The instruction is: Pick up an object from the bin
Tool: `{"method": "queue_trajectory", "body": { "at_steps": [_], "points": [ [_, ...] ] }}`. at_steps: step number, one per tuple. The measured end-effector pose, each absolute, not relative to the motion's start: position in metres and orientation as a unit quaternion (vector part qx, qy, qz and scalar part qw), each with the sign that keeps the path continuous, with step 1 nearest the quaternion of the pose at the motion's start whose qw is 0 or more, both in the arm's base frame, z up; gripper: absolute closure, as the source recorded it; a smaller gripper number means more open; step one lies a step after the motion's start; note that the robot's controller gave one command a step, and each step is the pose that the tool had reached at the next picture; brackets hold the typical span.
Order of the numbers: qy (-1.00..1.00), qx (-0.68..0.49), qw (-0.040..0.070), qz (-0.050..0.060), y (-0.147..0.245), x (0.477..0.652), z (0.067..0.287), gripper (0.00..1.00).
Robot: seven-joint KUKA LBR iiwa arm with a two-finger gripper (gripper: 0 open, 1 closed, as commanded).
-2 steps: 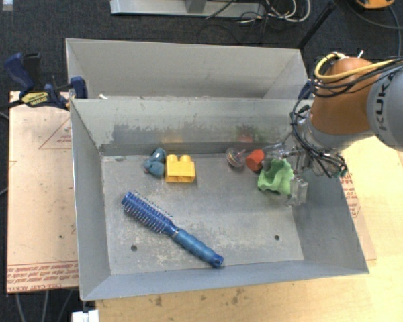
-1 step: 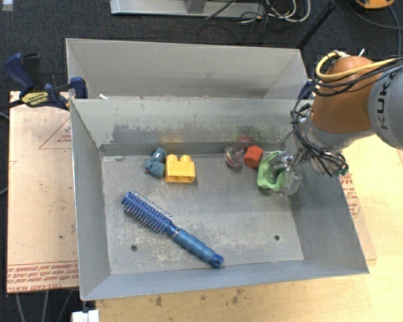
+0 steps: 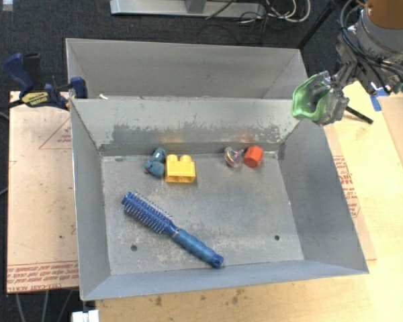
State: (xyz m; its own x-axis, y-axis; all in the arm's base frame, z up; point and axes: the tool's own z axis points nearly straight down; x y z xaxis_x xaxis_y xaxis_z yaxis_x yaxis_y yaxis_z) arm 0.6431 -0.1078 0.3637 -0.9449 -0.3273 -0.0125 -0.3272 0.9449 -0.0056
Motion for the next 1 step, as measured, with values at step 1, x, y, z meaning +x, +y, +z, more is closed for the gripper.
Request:
{"method": "queue_trajectory", "body": {
  "at_steps": [1],
  "points": [
    [0.98,-0.198,-0.002,0.001,-0.1543,0.6231,0.2947,1.0]
  ]
}}
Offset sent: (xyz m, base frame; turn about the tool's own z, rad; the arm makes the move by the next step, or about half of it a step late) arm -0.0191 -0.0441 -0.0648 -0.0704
